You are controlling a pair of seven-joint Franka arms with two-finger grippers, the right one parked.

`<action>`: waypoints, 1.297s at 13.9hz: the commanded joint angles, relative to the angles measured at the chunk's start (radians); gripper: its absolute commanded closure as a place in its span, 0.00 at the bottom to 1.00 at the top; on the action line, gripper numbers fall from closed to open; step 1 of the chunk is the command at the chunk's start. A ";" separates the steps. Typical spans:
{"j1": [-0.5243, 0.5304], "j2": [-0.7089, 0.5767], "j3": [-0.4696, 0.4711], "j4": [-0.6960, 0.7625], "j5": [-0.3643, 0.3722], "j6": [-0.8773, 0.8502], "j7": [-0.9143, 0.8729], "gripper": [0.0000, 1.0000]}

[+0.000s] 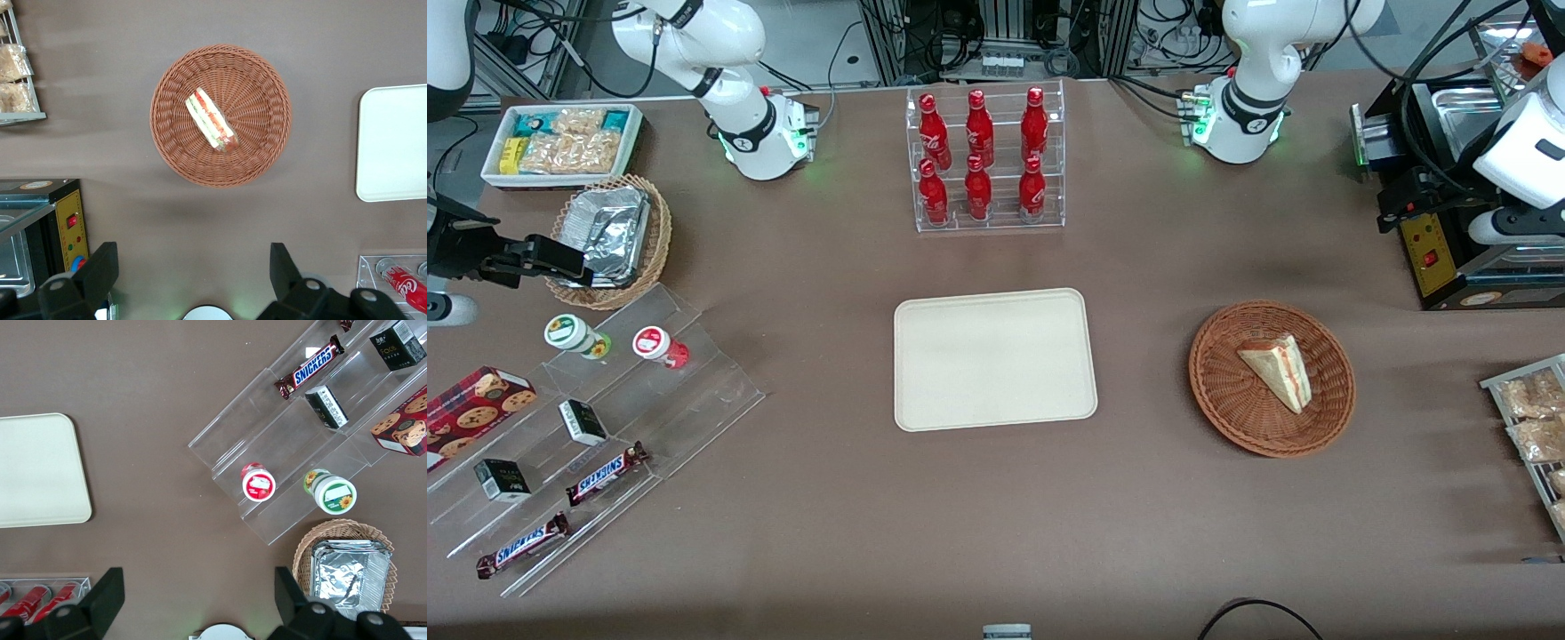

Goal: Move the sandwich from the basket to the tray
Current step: 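Move the left gripper over the wrapped sandwich in the wicker basket and lower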

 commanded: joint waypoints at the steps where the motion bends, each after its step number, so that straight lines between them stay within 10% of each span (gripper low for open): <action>1: 0.003 -0.004 -0.004 -0.017 -0.002 0.021 -0.006 0.00; 12: -0.003 0.043 -0.035 -0.543 0.006 0.676 -0.250 0.00; 18: 0.003 0.183 -0.033 -0.557 0.007 0.837 -0.454 0.00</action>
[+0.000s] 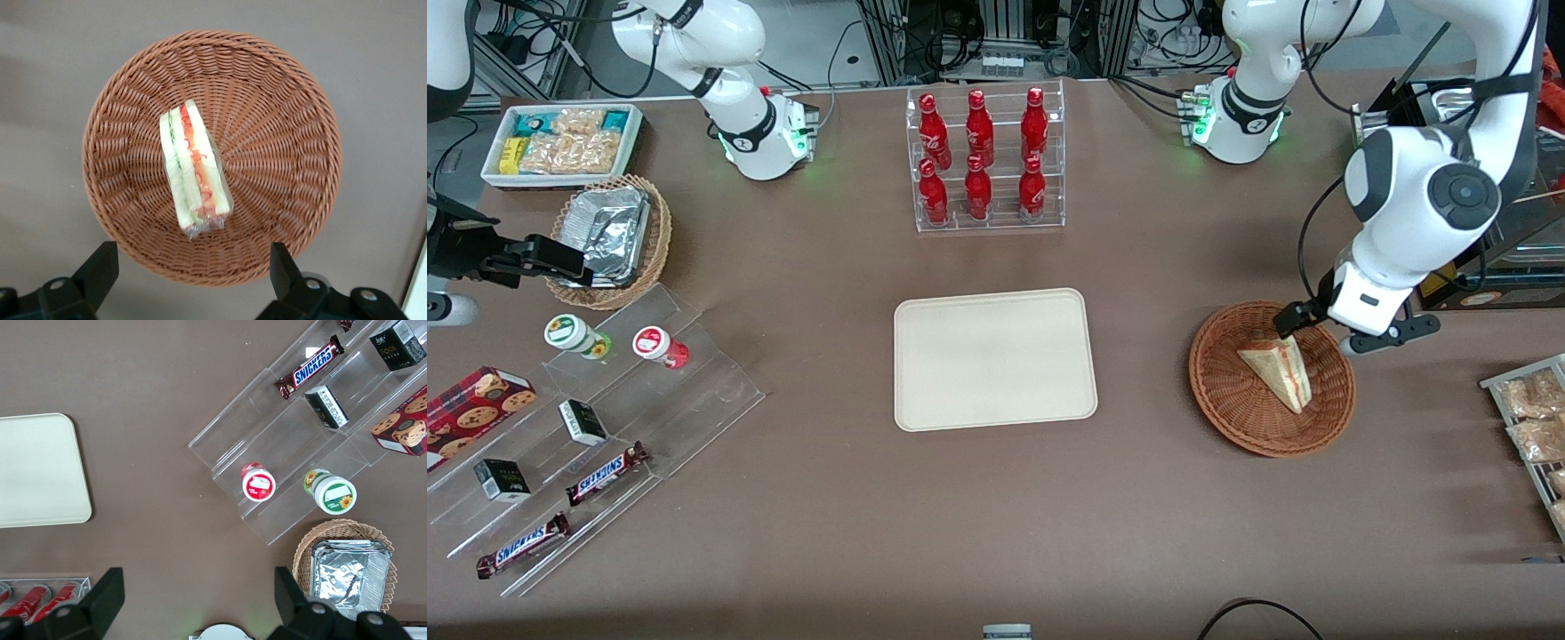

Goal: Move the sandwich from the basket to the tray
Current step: 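Move the left gripper over the wrapped sandwich in the wicker basket and lower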

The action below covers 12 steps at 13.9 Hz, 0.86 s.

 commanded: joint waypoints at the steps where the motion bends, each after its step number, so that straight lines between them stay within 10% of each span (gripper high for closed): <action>1: 0.003 0.054 -0.004 -0.004 0.007 0.080 -0.119 0.00; 12: 0.002 0.160 -0.002 -0.053 0.044 0.205 -0.157 0.00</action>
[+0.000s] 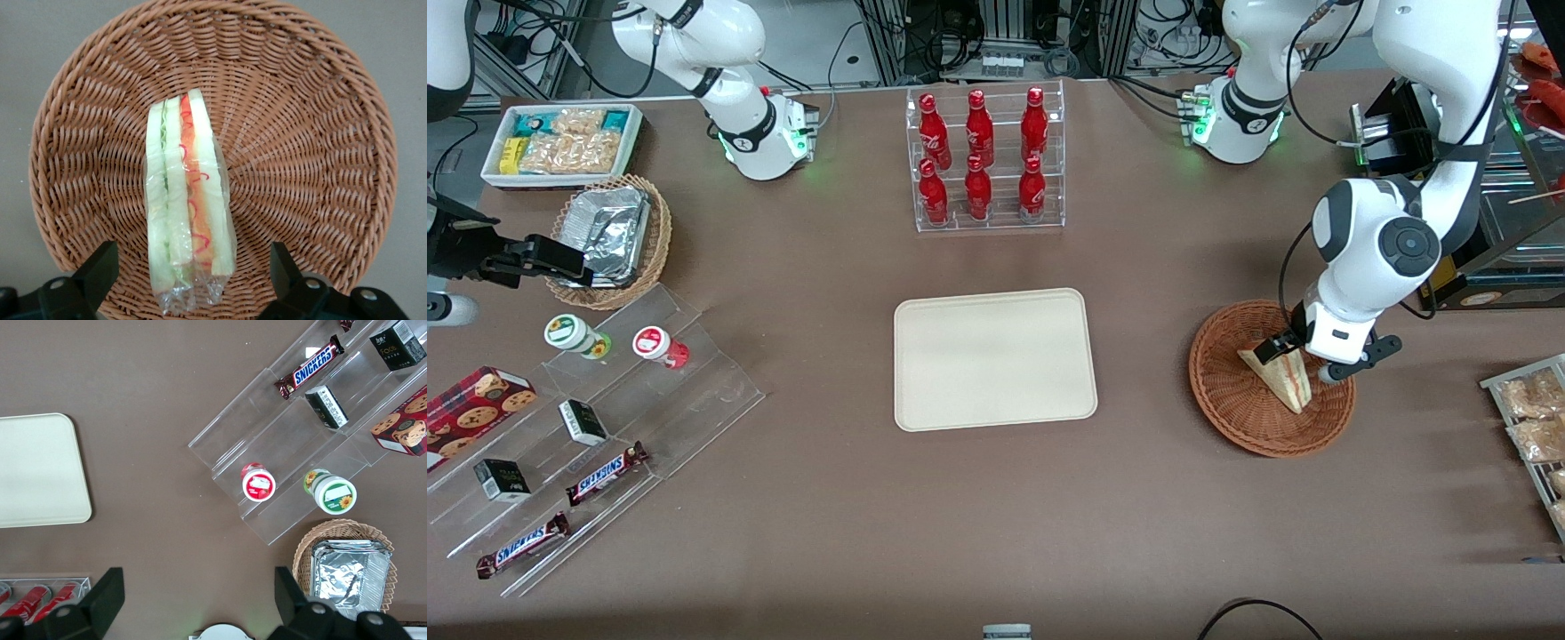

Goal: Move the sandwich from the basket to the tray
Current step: 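Close the left gripper on the wrapped sandwich, then lift the sandwich and carry it with the left gripper over the cream tray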

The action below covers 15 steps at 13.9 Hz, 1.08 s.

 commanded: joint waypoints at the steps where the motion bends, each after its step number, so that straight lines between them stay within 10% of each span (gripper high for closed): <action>1: 0.002 0.016 -0.003 -0.010 0.038 0.022 -0.030 0.00; 9: 0.003 0.068 0.003 -0.009 0.050 0.103 -0.030 0.05; 12: 0.003 0.066 0.003 -0.009 0.050 0.102 -0.032 0.85; 15: 0.003 0.036 0.003 -0.007 0.050 0.077 -0.029 1.00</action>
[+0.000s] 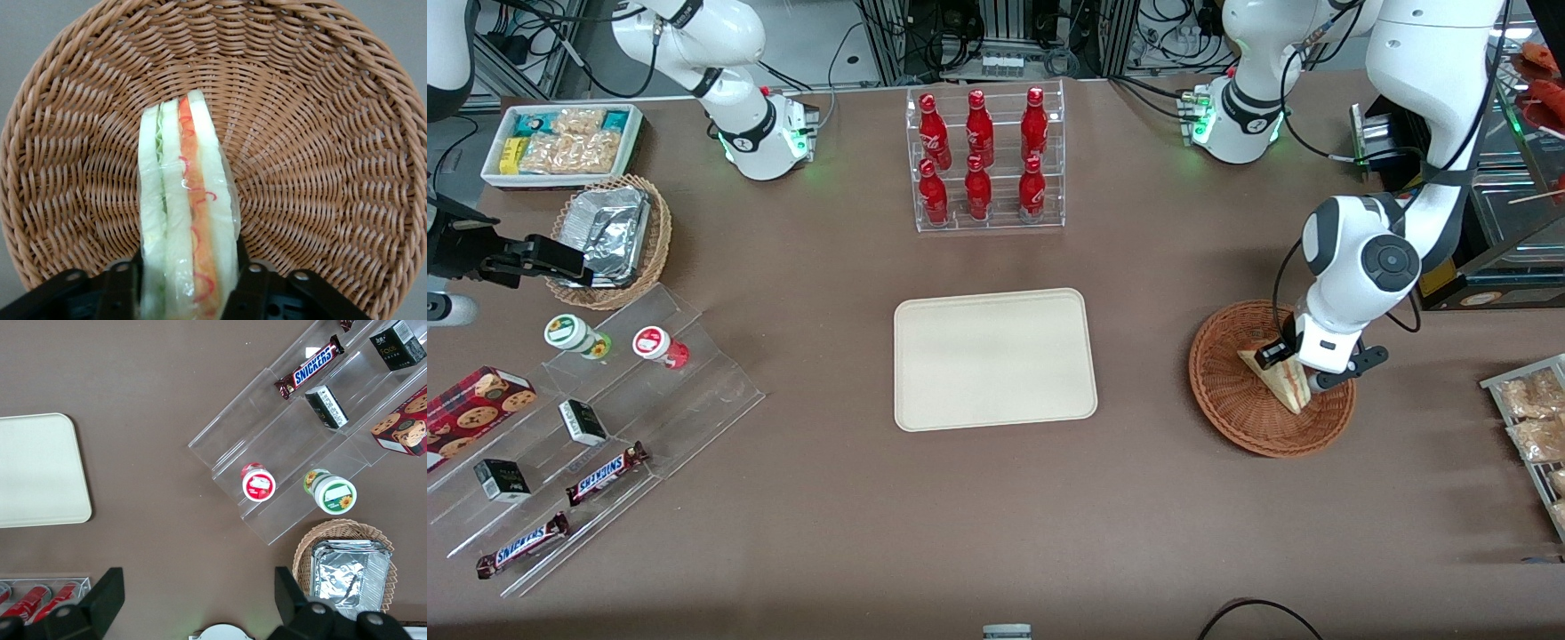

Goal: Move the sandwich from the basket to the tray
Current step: 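Lift the sandwich and carry it with the left gripper over the cream tray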

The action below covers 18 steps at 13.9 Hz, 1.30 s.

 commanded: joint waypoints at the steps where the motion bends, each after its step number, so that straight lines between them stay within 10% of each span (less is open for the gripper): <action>1: 0.003 -0.061 -0.001 -0.004 0.028 -0.047 -0.022 1.00; 8: -0.018 -0.212 -0.181 0.208 0.088 -0.513 -0.038 1.00; 14: -0.056 -0.056 -0.461 0.420 0.087 -0.601 -0.283 1.00; 18: -0.225 0.125 -0.467 0.548 0.108 -0.588 -0.321 1.00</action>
